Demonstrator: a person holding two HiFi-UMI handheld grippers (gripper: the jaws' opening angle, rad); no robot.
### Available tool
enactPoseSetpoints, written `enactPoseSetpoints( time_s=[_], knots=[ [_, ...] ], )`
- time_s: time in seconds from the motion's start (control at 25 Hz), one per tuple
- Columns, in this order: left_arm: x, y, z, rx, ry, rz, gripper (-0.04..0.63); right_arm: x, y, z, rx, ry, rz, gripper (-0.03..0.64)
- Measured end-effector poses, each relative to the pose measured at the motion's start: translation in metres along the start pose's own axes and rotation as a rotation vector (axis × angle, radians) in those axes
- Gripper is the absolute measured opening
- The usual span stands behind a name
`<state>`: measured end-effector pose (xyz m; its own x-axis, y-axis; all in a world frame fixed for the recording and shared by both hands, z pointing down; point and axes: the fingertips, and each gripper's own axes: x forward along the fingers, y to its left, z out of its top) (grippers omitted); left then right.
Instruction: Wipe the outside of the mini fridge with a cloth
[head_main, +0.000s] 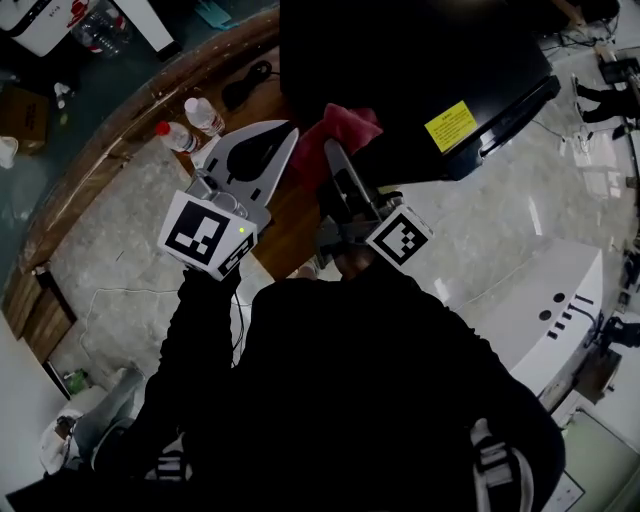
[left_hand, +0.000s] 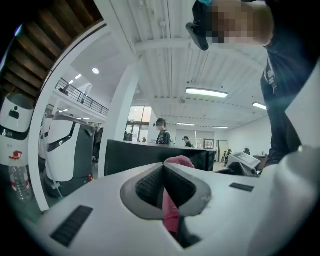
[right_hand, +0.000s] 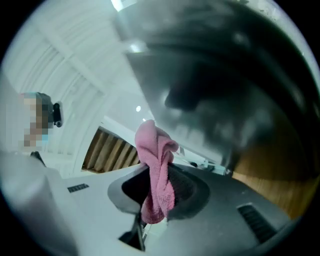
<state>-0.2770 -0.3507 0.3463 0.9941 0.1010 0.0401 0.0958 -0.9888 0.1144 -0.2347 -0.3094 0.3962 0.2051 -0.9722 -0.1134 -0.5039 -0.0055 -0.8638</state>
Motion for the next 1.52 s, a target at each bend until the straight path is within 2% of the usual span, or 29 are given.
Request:
enactPoseSetpoints(
  time_s=[0.2,0.52,0.84,1.12,1.28,1.52],
  knots=[
    [0.013,-0.031,0.021,0.012,-0.028,-0.068,0.006,-0.016,0.027,0.04,-0.037,-0.053,0.007,0.081],
    [0.035,-0.043,0.008,-0.008,-0.015,-0.093,0.006,-0.037,-0.012,0.064,0.243,-0.197,-0.071,0.081],
    [0.043,-0.046,-0.014,-0.037,0.034,-0.101,0.006,-0.037,-0.039,0.053,0.417,-0.219,-0.1,0.083],
    [0.057,-0.043,-0.062,-0.078,0.113,-0.092,0.006,-0.044,-0.089,0.03,0.439,-0.214,-0.176,0.084],
    [0.065,-0.037,-0.107,-0.085,0.185,-0.076,0.006,-0.047,-0.126,0.012,0.433,-0.195,-0.218,0.084],
    [0.077,-0.028,-0.173,-0.143,0.223,-0.047,0.006,-0.053,-0.19,-0.025,0.44,-0.16,-0.313,0.084]
  ],
)
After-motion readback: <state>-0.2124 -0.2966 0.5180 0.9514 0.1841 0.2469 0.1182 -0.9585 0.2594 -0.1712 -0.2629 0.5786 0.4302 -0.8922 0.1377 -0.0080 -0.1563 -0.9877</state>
